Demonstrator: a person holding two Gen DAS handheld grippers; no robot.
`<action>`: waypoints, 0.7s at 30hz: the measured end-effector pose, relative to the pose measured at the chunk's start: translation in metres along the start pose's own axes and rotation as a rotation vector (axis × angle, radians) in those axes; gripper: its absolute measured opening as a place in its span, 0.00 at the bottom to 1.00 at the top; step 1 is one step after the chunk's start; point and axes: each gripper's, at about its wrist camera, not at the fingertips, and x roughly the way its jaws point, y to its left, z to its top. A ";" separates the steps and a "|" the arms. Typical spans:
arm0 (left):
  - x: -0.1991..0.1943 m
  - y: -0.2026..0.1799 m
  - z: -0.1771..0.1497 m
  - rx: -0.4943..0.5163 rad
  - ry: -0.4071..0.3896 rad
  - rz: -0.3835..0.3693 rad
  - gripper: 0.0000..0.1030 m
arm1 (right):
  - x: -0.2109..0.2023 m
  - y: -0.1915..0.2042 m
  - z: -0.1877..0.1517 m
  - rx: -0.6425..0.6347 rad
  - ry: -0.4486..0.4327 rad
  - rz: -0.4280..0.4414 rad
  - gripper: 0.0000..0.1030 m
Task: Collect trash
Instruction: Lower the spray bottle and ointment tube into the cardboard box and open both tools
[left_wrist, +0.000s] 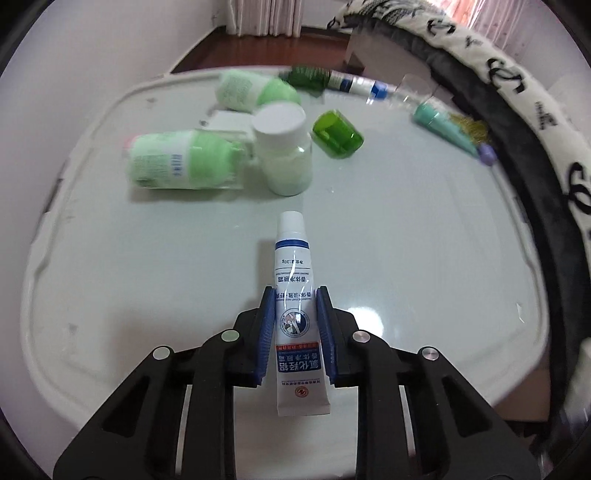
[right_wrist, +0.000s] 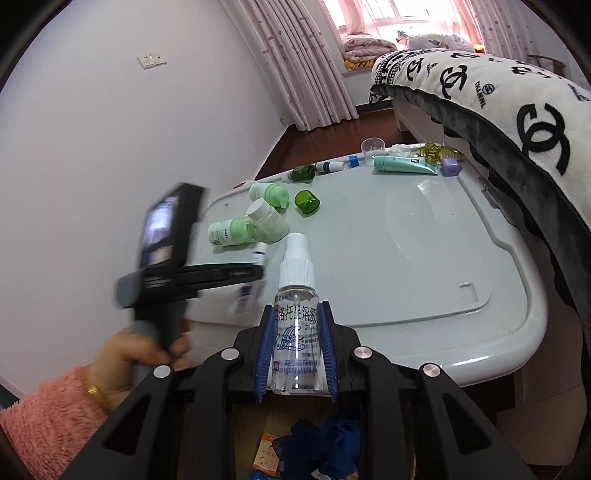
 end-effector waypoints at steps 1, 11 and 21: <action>-0.014 0.003 -0.007 0.017 -0.016 -0.007 0.22 | 0.000 0.001 -0.001 0.000 0.003 -0.001 0.23; -0.078 0.038 -0.129 0.117 0.110 -0.071 0.22 | 0.000 0.038 -0.060 -0.037 0.172 0.023 0.23; 0.013 0.053 -0.229 0.172 0.491 0.006 0.41 | 0.058 0.015 -0.163 0.029 0.613 -0.206 0.75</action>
